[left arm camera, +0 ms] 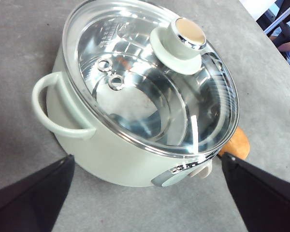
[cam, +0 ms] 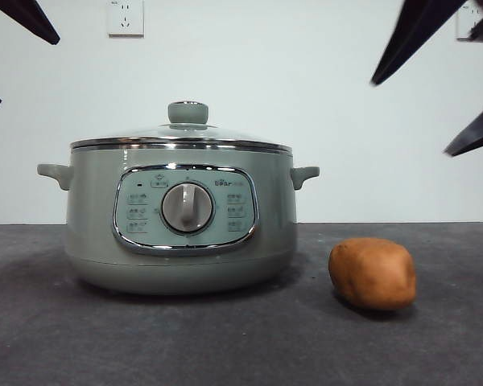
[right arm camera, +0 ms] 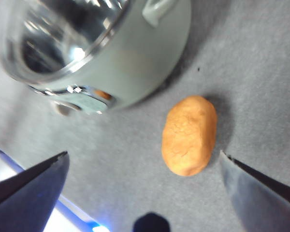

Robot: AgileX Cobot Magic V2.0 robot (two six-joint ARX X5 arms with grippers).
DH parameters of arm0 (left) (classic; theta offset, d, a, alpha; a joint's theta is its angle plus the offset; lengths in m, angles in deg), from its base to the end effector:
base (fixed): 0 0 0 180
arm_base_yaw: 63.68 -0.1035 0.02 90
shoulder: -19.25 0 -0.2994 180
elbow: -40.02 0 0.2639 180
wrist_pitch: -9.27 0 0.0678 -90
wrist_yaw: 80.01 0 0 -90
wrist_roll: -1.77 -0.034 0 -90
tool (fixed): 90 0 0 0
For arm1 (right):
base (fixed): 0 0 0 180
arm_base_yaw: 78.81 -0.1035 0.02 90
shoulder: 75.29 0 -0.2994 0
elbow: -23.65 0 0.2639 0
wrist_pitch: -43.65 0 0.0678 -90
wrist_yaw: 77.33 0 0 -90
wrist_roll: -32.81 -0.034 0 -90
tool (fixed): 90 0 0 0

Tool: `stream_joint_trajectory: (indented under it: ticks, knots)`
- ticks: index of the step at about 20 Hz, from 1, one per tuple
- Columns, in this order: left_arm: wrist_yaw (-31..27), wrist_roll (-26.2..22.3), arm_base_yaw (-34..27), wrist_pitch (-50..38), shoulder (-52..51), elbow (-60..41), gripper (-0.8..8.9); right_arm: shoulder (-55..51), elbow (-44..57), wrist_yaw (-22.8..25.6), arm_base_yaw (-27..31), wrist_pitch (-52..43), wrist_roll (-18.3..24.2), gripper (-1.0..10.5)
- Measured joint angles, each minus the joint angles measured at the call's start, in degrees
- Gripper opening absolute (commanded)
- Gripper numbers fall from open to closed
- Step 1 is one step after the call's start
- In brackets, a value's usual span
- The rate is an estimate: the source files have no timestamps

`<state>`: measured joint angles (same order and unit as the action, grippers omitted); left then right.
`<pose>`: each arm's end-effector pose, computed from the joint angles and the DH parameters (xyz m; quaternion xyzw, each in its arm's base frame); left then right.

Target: Pick up the potato,open the lid,put the potato in the pot,close the lid

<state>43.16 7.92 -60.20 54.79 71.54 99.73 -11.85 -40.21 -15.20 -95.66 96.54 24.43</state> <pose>0.1729 -0.0291 0.3150 -0.1316 0.3310 -0.2798 0.8915 0.1960 0.0760 0.2956 0.1029 0.4638 0.3082 0.8242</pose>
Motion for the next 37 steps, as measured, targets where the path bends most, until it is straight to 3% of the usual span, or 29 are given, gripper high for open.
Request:
stream_joint_trajectory:
  ticks: [8,16,18,21,26,37]
  knots:
    - [0.0,-0.1,0.0,2.0,0.2,0.0,6.29,16.3,-6.6,17.5,-10.8,2.0,-1.5,7.9]
    - [-0.2,-1.0,0.0,4.1,0.2,0.0,6.26,29.2,-8.1,20.2,-11.5,0.7,-1.7,7.6]
    - [-0.2,-1.0,0.0,4.1,0.2,0.0,6.25,31.2,-8.1,20.2,-11.5,0.7,-1.7,5.0]
    - [-0.2,-1.0,0.1,3.1,0.4,0.0,6.25,31.7,-8.1,19.8,-11.5,0.4,-1.7,-0.3]
    - [-0.7,-1.0,2.5,2.9,4.6,3.3,6.25,31.6,-8.1,19.5,-11.5,1.2,-1.7,-0.1]
    - [-15.1,-3.1,14.5,4.5,21.7,22.5,6.25,13.3,-8.8,20.0,-11.5,14.5,-1.7,-0.1]
